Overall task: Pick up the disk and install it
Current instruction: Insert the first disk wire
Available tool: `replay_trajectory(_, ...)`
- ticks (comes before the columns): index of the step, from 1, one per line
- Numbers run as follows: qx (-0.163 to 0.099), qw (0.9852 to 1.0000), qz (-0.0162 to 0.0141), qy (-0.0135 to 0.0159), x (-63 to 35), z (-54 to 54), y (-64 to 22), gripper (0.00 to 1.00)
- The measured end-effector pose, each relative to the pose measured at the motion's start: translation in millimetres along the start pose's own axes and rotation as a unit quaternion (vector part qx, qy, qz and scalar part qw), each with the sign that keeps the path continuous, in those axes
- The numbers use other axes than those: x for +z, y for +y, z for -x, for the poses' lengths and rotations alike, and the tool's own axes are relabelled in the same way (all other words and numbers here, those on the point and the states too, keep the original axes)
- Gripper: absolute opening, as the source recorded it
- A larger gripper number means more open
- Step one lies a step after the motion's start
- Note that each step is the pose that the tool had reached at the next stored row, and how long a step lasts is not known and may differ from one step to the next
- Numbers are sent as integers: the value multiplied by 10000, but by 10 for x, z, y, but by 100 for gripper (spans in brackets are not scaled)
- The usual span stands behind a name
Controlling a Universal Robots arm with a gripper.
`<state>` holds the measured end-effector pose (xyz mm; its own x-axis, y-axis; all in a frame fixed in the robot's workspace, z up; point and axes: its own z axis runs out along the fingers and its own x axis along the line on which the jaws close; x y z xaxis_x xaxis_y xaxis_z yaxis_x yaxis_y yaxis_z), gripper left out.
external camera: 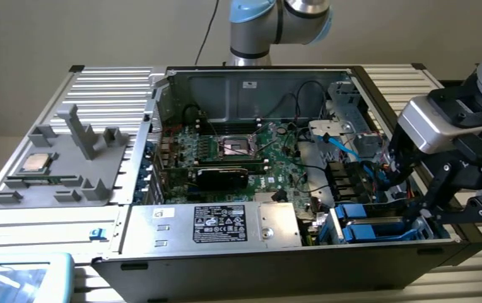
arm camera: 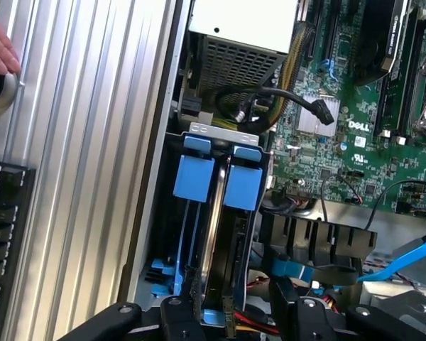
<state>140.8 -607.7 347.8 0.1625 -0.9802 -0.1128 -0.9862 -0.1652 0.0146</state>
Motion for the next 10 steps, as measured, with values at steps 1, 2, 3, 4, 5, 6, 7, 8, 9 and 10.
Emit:
replay_trajectory(1,1,10000,16,-33,4,-7,-4,51)
replay_trajectory(2,3,10000,28,-60,9,-12,-12,51)
replay_trajectory(3,3,10000,40,-78,12,-14,-20,51)
replay_trajectory(4,5,9999,54,-92,16,-16,-29,51)
replay_trajectory(5,7,9999,72,-104,18,-20,-39,51)
replay_trajectory(6,8,9999,87,-114,21,-23,-45,51)
replay_trajectory(7,10,9999,105,-122,26,-25,-47,51)
replay_trajectory(8,13,9998,131,-130,31,-27,-48,51)
replay_trajectory(9,16,9998,153,-137,34,-30,-48,51)
replay_trajectory(10,19,9998,171,-140,33,-34,-47,51)
